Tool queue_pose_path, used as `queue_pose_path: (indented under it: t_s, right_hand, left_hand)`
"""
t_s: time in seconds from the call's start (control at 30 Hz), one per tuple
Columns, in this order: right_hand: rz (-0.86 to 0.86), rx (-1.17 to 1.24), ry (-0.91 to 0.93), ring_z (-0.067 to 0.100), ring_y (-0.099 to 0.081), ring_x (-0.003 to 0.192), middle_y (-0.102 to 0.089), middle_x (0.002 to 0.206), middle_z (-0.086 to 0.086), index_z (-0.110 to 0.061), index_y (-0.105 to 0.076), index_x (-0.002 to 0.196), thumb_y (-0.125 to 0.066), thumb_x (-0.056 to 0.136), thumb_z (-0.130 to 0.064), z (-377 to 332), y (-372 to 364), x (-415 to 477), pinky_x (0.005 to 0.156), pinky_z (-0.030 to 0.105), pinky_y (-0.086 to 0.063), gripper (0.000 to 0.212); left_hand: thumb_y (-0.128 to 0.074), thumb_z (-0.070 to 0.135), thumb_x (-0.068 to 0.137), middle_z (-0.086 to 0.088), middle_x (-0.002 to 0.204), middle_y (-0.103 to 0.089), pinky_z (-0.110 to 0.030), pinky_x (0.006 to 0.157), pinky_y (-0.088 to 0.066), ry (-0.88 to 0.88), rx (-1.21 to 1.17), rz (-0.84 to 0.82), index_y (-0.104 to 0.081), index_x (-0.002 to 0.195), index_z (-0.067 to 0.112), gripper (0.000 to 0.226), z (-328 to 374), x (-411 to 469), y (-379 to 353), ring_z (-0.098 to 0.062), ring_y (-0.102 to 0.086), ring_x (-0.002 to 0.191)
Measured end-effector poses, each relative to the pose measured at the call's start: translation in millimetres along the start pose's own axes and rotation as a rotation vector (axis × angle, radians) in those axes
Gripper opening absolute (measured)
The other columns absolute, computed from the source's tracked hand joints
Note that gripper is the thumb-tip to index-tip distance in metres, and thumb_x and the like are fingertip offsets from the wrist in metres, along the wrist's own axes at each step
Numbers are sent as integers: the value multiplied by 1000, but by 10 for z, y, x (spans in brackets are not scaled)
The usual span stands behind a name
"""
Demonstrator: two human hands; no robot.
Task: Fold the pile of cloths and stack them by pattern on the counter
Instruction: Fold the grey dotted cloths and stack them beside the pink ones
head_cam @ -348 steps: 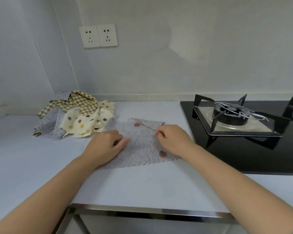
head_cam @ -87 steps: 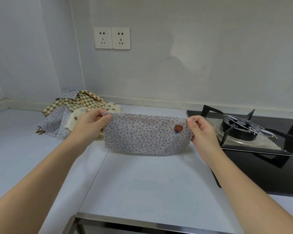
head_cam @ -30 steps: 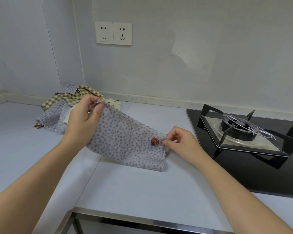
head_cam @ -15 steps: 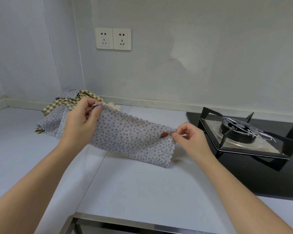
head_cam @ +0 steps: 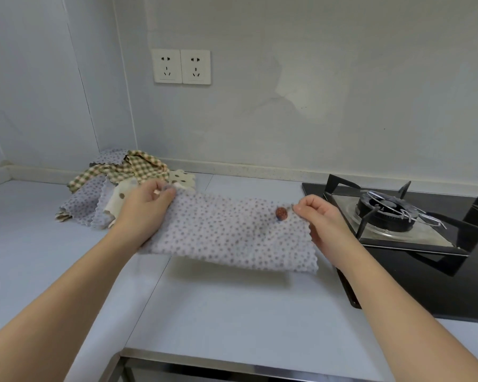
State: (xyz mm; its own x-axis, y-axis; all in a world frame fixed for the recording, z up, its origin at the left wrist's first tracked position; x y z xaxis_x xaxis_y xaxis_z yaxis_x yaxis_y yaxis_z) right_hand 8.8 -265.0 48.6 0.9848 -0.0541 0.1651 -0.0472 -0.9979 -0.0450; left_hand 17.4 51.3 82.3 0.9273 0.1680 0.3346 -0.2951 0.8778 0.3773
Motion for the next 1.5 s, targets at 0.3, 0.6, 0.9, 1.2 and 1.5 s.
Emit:
queue_pose_path:
  t_s: [0.3, 0.6, 0.9, 1.2, 1.5]
  right_hand:
    - [-118, -1008, 316, 21, -55, 113, -61, 121, 5, -11, -62, 118, -45, 101, -23, 141, -493, -154, 100, 35, -41, 27]
    - [-484, -1471, -46, 18, 17, 148, 15, 161, -5, -32, 5, 154, -11, 104, -45, 534, -664, -229, 118, 49, 12, 54]
    - [-80, -1320, 336, 21, -56, 103, -62, 107, -3, -21, -65, 108, -42, 99, -25, 241, -542, -190, 82, 32, -36, 25]
    - [-30, -1186, 245, 18, -55, 106, -59, 114, -3, -21, -57, 121, -42, 98, -27, 253, -502, -164, 89, 34, -43, 27]
    - [70, -829, 120, 16, -57, 73, -61, 91, 3, -20, -49, 106, -51, 96, -34, 233, -440, -152, 69, 33, -47, 18]
  left_hand:
    - [-51, 21, 94, -5, 112, -65, -37, 80, -46, -490, 636, -122, -62, 117, 11, 27, -41, -359, -532, -27, -61, 101]
    - [-14, 59, 98, 6, 161, 11, -40, 120, 4, -213, 933, -717, 5, 153, 29, 66, -417, -540, -877, -13, 10, 148]
    - [-37, 56, 96, 3, 91, -64, -29, 71, -37, -265, 979, -261, -53, 110, 20, 42, 17, -445, -628, -16, -53, 79]
    - [-53, 67, 83, 11, 78, -50, -32, 75, -34, -59, 802, -425, -43, 77, 24, 44, -152, -486, -788, -14, -49, 78]
    - [-60, 18, 92, -5, 94, -66, -30, 68, -52, 259, -180, -329, -47, 95, 23, 14, -145, -449, -735, -18, -63, 76]
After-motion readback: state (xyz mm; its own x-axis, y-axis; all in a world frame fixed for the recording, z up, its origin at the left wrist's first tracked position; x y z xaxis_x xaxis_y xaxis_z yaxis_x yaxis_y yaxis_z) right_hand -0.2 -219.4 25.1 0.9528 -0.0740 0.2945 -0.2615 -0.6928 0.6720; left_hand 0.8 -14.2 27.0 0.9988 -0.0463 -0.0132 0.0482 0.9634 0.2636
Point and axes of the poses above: each hand's wrist, its own x-axis towards the middle knuckle, its own y-axis out of the back of the hand, z = x × y, the point moved 5 cm from there along x, towards the middle knuckle
